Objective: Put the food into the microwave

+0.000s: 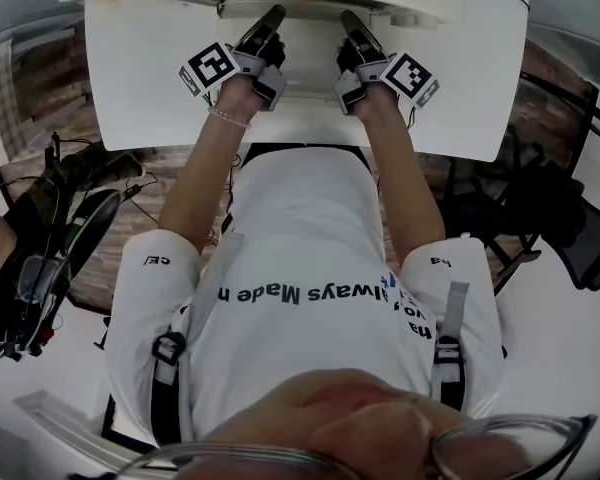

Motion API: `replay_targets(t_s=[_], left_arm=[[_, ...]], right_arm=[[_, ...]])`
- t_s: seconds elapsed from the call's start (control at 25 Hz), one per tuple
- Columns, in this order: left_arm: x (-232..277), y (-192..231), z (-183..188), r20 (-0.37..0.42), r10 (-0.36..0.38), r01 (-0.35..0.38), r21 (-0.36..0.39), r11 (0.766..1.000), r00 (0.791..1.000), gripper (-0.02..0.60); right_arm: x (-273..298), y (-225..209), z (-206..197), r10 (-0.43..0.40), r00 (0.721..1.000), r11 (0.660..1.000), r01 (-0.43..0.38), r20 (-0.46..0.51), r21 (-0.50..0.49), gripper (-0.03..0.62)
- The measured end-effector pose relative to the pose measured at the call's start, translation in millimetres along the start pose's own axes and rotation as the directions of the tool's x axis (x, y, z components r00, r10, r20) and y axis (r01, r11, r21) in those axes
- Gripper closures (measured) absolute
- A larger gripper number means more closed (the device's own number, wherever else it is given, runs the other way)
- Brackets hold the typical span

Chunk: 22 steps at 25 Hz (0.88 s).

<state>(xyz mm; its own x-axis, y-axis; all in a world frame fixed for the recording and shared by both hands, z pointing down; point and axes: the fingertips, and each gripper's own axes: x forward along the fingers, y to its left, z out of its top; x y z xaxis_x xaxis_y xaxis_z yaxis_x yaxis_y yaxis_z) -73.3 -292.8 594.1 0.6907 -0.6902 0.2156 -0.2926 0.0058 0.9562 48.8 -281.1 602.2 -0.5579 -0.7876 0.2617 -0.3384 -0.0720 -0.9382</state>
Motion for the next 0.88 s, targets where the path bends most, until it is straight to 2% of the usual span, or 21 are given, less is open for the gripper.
replay_targets(t_s=[0.04,0.12,0.32,0.48,0.64,0.76,0.88], left_arm=[[-4,-9,-5,-0.004,-0.024,0.024,0.016,1.0,1.0,0.553],[-15,-22,-9,-0.02,-0.026,0.028,0.089,0.996,0.999,0.561],[-29,-60,-15,-0.05,-0.058,0.069,0.26,0.963,0.997,0.565],[-40,-90,-21,-0.06,-0.091,0.107,0.368,0.924,0.994,0.566],[-52,-118,-28,-0.073,-0.126,0.146,0.453,0.879,0.989,0.566],[-61,-140,-36,-0.092,-0.148,0.174,0.533,0.828,0.985,0.566],[-70,-163,-39,-0.09,-0.142,0.166,0.652,0.739,0.986,0.566]], right_arm=[[-7,5,-1,0.01,1.0,1.0,-0.01,-0.001,-0.019,0.559],[-17,16,-3,0.025,1.0,0.997,-0.026,-0.005,-0.067,0.559],[-35,48,-2,0.055,0.998,0.966,-0.06,-0.027,-0.25,0.566],[-53,78,-2,0.074,0.996,0.902,-0.085,-0.043,-0.424,0.568],[-68,107,-3,0.082,0.995,0.807,-0.098,-0.054,-0.582,0.569],[-81,126,-3,0.085,0.995,0.735,-0.098,-0.053,-0.671,0.571],[-93,146,-1,0.083,0.996,0.647,-0.087,-0.043,-0.757,0.571]])
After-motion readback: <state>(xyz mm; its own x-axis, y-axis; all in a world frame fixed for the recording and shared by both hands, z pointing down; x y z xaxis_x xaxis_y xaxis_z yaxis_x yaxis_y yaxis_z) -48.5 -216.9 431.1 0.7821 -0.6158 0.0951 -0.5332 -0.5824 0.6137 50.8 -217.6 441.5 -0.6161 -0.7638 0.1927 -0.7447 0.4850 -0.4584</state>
